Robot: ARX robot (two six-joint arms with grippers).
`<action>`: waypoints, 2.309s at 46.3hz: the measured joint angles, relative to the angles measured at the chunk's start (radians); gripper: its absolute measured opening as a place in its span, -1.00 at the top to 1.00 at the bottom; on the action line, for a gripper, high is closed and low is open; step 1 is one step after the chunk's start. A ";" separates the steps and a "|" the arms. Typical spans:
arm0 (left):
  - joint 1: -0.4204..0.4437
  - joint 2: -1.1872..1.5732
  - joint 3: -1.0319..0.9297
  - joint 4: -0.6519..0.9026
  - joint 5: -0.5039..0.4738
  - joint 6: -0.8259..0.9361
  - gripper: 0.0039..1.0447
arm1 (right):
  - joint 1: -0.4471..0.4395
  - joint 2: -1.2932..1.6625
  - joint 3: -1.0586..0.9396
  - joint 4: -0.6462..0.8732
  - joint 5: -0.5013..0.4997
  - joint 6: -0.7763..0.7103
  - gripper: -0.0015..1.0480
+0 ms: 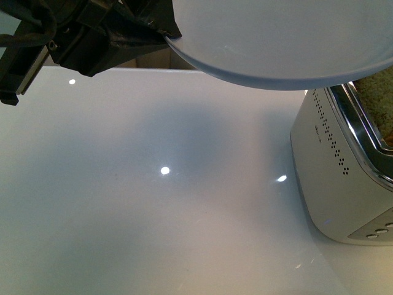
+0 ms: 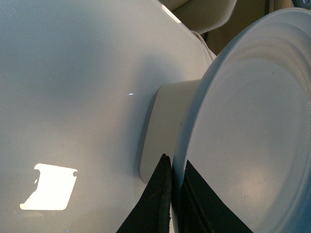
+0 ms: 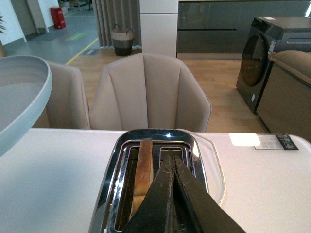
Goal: Left arm holds plate, right arm toasts bread
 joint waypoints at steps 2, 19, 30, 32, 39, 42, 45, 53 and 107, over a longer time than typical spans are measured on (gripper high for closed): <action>0.000 0.000 0.000 0.000 -0.001 0.000 0.94 | 0.000 -0.020 -0.012 -0.009 0.000 0.002 0.96; 0.000 0.000 0.000 0.000 0.000 0.000 0.94 | 0.000 -0.161 -0.068 -0.093 0.000 0.004 0.96; 0.000 0.000 0.000 0.000 0.000 0.000 0.94 | 0.000 -0.225 -0.094 -0.113 0.000 0.004 0.96; 0.000 0.000 0.000 0.000 0.000 0.000 0.94 | 0.000 -0.235 -0.094 -0.116 -0.001 0.004 0.96; 0.000 0.000 0.000 0.000 0.000 0.000 0.94 | 0.000 -0.284 -0.094 -0.162 0.000 0.004 0.96; 0.000 0.000 0.000 0.000 0.000 0.000 0.94 | 0.000 -0.302 -0.095 -0.179 0.000 0.004 0.96; 0.000 0.000 0.000 0.000 0.000 0.000 0.94 | 0.000 -0.321 -0.094 -0.198 0.000 0.004 0.96; 0.000 0.000 0.000 0.000 -0.001 0.000 0.94 | 0.000 -0.384 -0.094 -0.264 0.000 0.004 0.96; -0.001 0.000 0.000 0.000 0.000 0.000 0.94 | 0.000 -0.529 -0.094 -0.413 -0.001 0.005 -0.83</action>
